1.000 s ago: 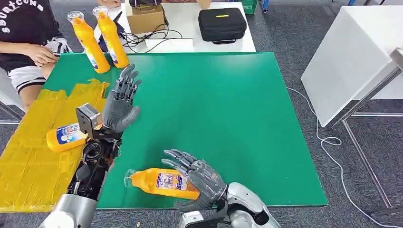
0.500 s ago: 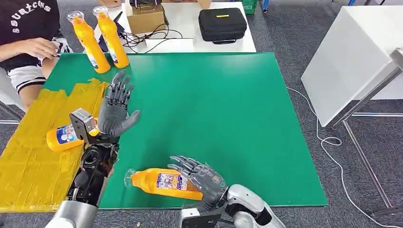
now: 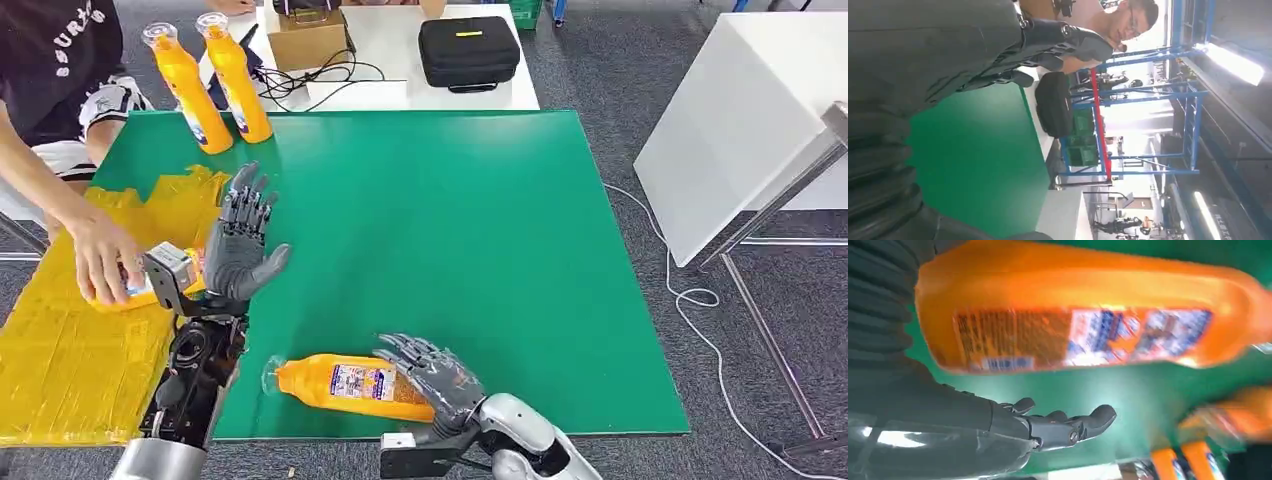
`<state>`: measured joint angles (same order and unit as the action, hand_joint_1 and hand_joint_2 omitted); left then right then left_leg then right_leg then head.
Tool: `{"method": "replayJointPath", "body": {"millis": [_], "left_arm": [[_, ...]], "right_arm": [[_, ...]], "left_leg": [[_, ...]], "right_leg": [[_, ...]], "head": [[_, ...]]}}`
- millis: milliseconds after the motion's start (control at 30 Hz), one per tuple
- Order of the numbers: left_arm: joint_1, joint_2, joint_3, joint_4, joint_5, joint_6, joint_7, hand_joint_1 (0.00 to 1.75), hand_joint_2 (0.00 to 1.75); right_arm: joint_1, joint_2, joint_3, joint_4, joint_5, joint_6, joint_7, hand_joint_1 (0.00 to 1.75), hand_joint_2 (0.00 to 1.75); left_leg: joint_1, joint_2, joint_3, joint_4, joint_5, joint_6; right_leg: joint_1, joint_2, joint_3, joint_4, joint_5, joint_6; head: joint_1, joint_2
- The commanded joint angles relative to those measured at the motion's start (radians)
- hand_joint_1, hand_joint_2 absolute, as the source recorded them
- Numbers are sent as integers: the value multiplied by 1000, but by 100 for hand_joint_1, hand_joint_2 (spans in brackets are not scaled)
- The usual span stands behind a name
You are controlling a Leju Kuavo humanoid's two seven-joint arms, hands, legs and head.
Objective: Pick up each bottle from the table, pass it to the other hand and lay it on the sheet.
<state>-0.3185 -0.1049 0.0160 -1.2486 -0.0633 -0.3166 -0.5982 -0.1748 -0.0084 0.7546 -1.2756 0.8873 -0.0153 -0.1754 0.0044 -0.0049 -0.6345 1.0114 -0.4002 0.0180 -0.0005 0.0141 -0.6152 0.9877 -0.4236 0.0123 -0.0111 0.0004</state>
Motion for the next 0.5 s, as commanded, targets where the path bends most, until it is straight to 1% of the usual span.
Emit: {"method": "replayJointPath", "body": {"millis": [33, 67, 100, 133, 167, 200, 267, 300, 333, 367, 400, 433, 467, 500], "left_arm": [[-13, -31, 34, 20, -2, -4, 8, 0, 175], [-12, -35, 35, 20, 0, -11, 8, 0, 175], [-13, -40, 34, 22, -1, -13, 9, 0, 175], [-15, -42, 32, 26, -2, -12, 8, 0, 175], [-15, -42, 32, 26, -2, -12, 8, 0, 175], [-17, -44, 31, 28, -2, -11, 8, 0, 175], [-17, -44, 31, 28, -2, -11, 8, 0, 175], [-17, -43, 31, 28, -2, -11, 8, 0, 175], [-17, -45, 30, 28, -4, -14, 7, 0, 175], [-19, -47, 27, 28, -5, -16, 6, 0, 175], [-21, -49, 23, 29, -4, -20, 6, 0, 175], [-23, -52, 21, 30, -4, -20, 7, 0, 175], [-28, -55, 16, 34, -5, -22, 8, 0, 175], [-32, -59, 12, 38, -5, -23, 9, 0, 175]], "right_arm": [[-17, 20, 6, 147, 22, 4, 38, 0, 175], [-7, 23, 2, 153, 37, 8, 52, 0, 175], [0, 26, 0, 161, 41, 11, 54, 0, 175], [5, 29, 0, 172, 45, 13, 57, 0, 175], [5, 29, 0, 172, 45, 13, 57, 0, 175], [6, 29, 1, 176, 47, 11, 57, 0, 175], [6, 29, 1, 176, 47, 11, 57, 0, 175], [4, 30, 0, 175, 47, 11, 57, 0, 175], [5, 32, -3, 184, 56, 15, 65, 0, 175], [6, 37, -9, 198, 64, 16, 76, 0, 175], [7, 42, -16, 210, 67, 15, 82, 0, 175], [7, 44, -20, 220, 65, 17, 87, 0, 175], [3, 53, -30, 249, 71, 16, 105, 0, 175], [0, 59, -36, 266, 73, 15, 111, 0, 175]], "left_leg": [[0, 0, 5, -1, -1, -1], [0, 1, 7, -1, -3, -1], [0, 1, 5, -1, -1, -1], [0, 0, 8, -2, -2, -1], [1, -1, 6, -2, -1, -1], [0, -1, 9, -2, -2, -1], [0, 0, 5, -2, -1, -1], [0, 0, 8, -2, -2, -1], [0, 0, 5, -1, -1, 0], [0, 0, 8, -2, -2, -1], [0, -1, 5, -1, -1, 0], [0, -1, 8, -2, -2, -1], [1, -1, 6, -2, -1, -1], [1, -2, 13, -2, -4, -1]], "right_leg": [[0, -1, 5, -2, -1, 0], [1, -1, 8, -2, -2, 0], [0, -1, 5, -2, -1, 0], [1, -2, 8, -2, -2, 0], [1, -2, 6, -2, -2, 0], [1, -3, 9, -2, -3, 0], [0, -1, 5, -2, -1, 0], [1, -2, 8, -2, -3, 0], [0, -1, 5, -2, -1, 0], [1, -2, 8, -2, -2, 0], [0, -1, 5, -2, -1, 0], [1, -2, 8, -2, -2, 0], [1, -2, 6, -2, -1, 0], [1, -4, 14, -3, -4, 1]], "head": [[0, 0], [0, 0], [0, 0], [0, 0], [0, 0], [0, 0], [0, 0], [0, 0], [0, 0], [0, 0], [0, 0], [0, 0], [0, 0], [0, 0]]}}
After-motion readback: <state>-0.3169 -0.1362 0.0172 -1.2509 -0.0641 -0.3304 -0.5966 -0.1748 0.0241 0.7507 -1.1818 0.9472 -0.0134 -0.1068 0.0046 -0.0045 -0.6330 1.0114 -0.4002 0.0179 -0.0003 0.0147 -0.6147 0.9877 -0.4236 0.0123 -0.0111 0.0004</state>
